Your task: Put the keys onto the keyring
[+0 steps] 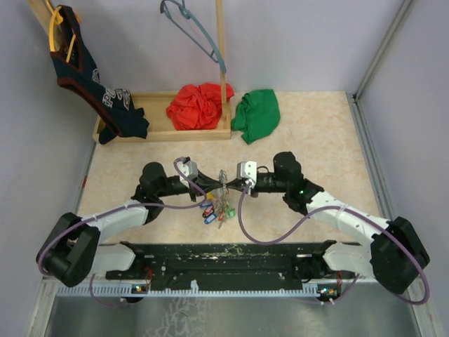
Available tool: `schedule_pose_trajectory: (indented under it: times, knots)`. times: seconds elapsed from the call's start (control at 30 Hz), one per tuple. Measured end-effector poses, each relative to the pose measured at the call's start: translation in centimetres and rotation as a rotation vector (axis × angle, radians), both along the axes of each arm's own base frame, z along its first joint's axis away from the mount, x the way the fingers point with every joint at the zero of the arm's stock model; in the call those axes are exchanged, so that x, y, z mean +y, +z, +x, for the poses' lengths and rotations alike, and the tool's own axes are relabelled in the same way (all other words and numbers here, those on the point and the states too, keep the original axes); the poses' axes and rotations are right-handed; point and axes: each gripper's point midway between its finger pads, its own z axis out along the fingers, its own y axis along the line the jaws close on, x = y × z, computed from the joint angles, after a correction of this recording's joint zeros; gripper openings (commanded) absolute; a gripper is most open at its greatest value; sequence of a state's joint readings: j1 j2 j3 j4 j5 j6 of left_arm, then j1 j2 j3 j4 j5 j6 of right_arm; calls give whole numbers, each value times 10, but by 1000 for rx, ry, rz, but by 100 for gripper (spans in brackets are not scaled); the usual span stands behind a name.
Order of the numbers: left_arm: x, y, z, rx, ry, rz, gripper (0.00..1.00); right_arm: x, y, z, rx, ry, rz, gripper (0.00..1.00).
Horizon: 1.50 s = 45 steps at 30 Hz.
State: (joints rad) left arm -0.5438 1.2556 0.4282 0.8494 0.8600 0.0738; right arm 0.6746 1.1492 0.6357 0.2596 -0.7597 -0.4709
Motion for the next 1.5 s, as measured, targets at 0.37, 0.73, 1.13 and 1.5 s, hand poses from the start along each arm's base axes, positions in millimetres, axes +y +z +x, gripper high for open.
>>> schedule_pose_trajectory:
  times: [0.37,0.73,1.13,1.5]
  knots:
    - [9,7,-7,120,76,-64,0,3,-4,-2,-42,-1,-27,0]
    - [15,29,-3,109,145,-198,27,1,0,0,-69,-40,-37,0]
    - [21,32,-10,29,139,-170,47,-6,8,6,-90,-67,-101,0]
    - [5,19,-5,-104,13,-17,47,-7,13,5,-101,-48,-136,0]
